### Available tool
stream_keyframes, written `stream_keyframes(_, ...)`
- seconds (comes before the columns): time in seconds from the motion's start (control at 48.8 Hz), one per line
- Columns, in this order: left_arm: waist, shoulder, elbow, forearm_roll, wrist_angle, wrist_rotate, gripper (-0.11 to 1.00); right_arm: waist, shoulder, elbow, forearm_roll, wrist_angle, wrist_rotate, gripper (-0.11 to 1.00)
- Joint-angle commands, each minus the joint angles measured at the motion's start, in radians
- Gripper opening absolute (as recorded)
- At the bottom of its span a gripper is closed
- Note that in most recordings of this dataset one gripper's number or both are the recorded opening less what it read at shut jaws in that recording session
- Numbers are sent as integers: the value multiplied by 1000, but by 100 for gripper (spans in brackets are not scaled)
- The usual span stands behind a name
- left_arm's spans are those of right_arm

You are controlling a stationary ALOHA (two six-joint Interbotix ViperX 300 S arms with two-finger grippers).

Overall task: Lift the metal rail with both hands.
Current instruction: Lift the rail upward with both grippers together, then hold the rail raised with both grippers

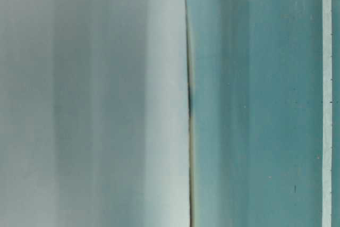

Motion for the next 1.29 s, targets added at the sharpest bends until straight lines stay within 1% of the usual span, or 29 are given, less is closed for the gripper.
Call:
stream_keyframes(0.0, 9, 3, -63, 9, 3, -5, 36, -2, -8, -37, 3, -14, 38, 39)
stream_keyframes(0.184, 9, 29, -97, 9, 21, -5, 36, -3, -8, -38, 3, -14, 38, 39)
stream_keyframes(0.717, 12, 28, -92, 9, 20, -5, 36, -14, -9, -29, 3, -14, 38, 39)
stream_keyframes(0.88, 9, 31, -86, 9, 20, -9, 36, -14, -9, 6, 3, -18, 37, 39)
stream_keyframes(1.024, 8, 29, -41, 9, 5, -15, 36, -14, -5, 67, 3, -26, 32, 39)
stream_keyframes(1.147, 6, 23, 60, 9, -57, -21, 36, -9, -8, 147, 3, -52, 28, 39)
stream_keyframes(1.269, 3, 6, 153, 9, -138, -31, 36, -11, -12, 264, 3, -121, 23, 39)
